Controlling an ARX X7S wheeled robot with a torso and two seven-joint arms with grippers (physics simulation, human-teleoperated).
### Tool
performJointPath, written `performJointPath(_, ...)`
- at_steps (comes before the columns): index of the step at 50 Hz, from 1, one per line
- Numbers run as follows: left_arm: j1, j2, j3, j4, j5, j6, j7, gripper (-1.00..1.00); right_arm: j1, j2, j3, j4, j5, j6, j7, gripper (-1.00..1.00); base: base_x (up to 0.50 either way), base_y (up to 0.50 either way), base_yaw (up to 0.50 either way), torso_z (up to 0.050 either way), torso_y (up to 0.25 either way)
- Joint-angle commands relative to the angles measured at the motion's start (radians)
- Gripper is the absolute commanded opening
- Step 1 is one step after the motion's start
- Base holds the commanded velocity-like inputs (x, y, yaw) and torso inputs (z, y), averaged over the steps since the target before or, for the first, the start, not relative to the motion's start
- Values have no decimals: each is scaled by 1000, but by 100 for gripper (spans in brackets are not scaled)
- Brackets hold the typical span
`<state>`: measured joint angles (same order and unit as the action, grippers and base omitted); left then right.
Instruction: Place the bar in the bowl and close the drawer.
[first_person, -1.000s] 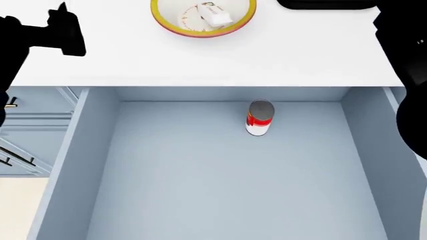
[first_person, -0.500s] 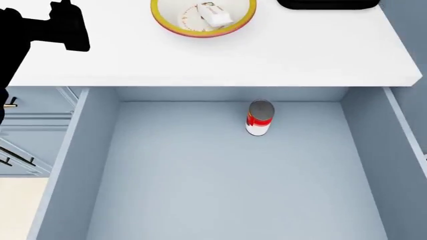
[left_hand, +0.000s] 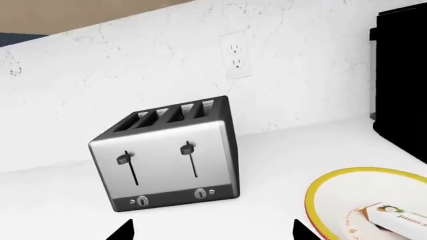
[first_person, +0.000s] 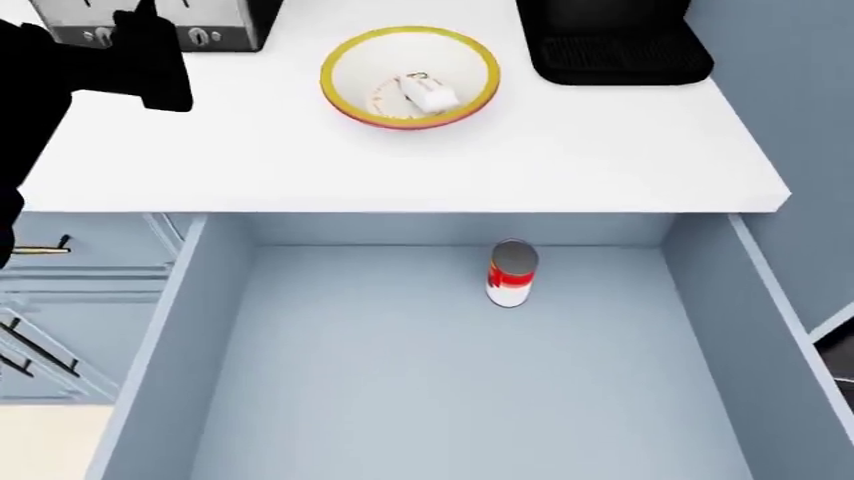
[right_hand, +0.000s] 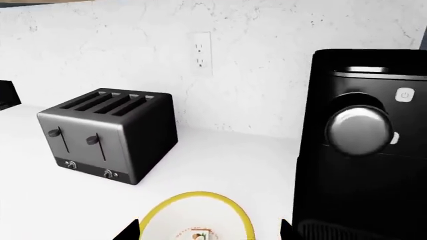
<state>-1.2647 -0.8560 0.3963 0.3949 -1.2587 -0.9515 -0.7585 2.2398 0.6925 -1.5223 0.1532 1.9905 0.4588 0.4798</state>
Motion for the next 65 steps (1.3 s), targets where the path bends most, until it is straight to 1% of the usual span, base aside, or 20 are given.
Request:
performJointPath(1, 12, -1, -4, 20, -18, 1, -11, 100, -94, 165, 35, -256, 7, -97, 137, 100, 0, 0, 0, -5, 250)
performJointPath(9, 35, 0, -2, 21, -10, 16, -9, 100, -144, 219, 3, -345, -32, -98, 210, 100, 0, 0, 0, -5, 250)
performJointPath(33, 39, 8, 1, 21, -11, 21, -14, 100, -211, 270, 5, -444, -102, -149, 252, 100, 0, 0, 0, -5, 247)
performJointPath(40, 39, 10, -1, 21, -16, 22, -19, 100, -217, 287, 12, -461, -110, -159, 261, 100, -203, 95, 0, -1, 21)
performJointPath(53, 34, 13, 1, 25, -19, 20, -26, 100, -239, 308, 25, -484, -107, -181, 258, 100, -379, 418, 0, 0, 0)
performJointPath(65, 39, 13, 8, 29, -13, 21, -27, 100, -269, 319, 22, -511, -143, -196, 250, 100, -17, 436, 0, 0, 0)
